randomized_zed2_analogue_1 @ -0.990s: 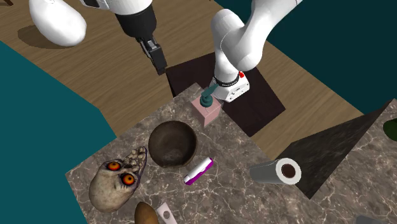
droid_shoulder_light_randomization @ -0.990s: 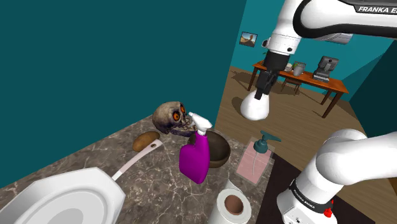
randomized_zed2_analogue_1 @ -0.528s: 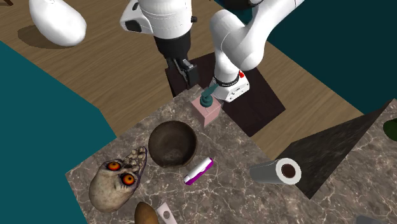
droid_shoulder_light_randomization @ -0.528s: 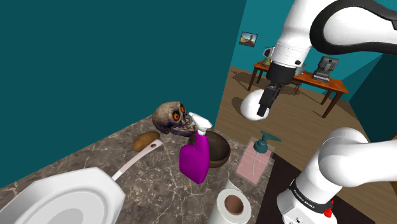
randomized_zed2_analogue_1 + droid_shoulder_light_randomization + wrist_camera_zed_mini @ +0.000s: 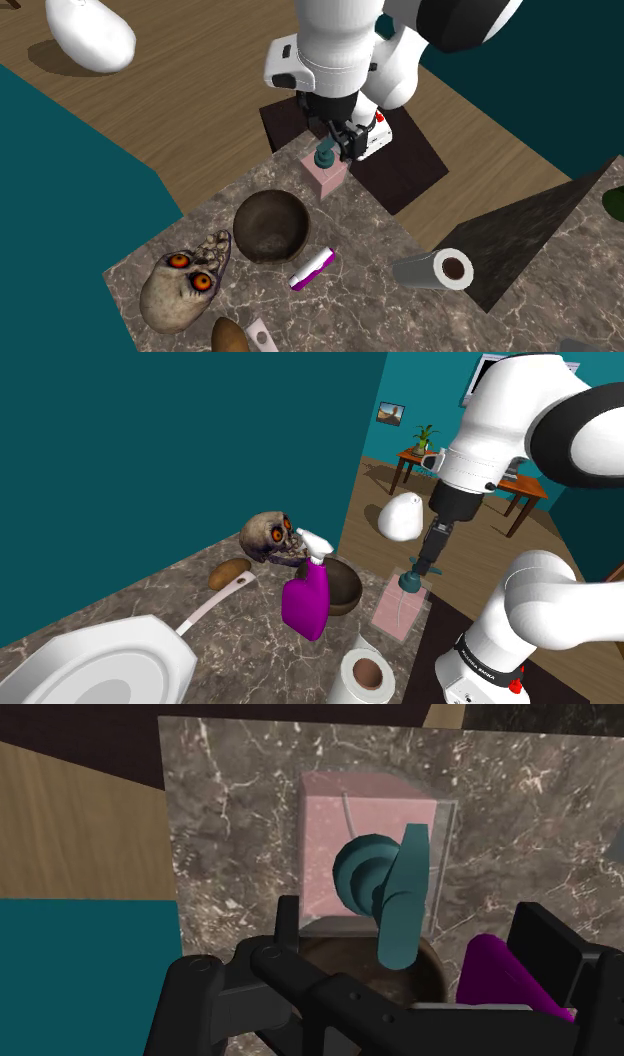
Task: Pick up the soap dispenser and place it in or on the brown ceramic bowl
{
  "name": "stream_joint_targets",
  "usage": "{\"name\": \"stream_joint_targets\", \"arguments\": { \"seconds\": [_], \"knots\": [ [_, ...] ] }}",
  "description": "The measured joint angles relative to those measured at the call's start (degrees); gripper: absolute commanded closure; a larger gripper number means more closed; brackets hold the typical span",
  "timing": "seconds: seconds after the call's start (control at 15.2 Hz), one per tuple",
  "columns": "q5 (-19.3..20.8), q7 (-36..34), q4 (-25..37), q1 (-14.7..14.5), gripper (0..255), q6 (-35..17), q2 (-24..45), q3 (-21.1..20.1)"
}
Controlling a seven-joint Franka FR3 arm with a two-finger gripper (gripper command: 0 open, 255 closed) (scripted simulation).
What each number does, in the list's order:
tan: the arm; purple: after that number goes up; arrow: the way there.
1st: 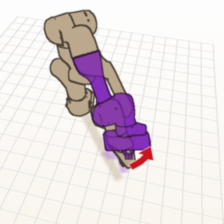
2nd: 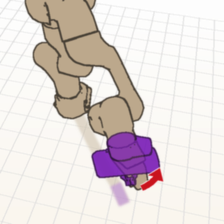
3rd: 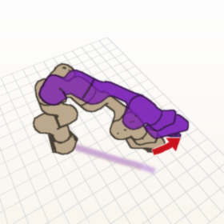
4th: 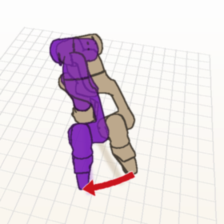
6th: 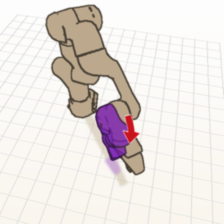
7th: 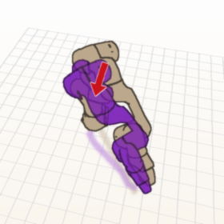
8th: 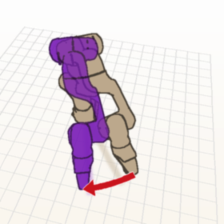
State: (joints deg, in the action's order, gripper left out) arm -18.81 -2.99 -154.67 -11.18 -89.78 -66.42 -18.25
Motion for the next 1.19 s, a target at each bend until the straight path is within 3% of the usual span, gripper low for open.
{"name": "stream_joint_targets", "arguments": {
  "seconds": [0.4, 0.79, 0.86, 1.19],
  "knots": [
    [-1.7, 0.0, -4.8, -1.0, 0, -3.3, -1.4, -1.6],
    [-1.9, 0.1, -5.5, -1.2, 0, -3.7, -1.7, -1.8],
    [-1.9, 0.1, -5.5, -1.2, 255, -3.7, -1.7, -1.8],
    [-1.9, 0.1, -5.4, -1.2, 255, -3.7, -1.7, -1.7]
  ]
}}
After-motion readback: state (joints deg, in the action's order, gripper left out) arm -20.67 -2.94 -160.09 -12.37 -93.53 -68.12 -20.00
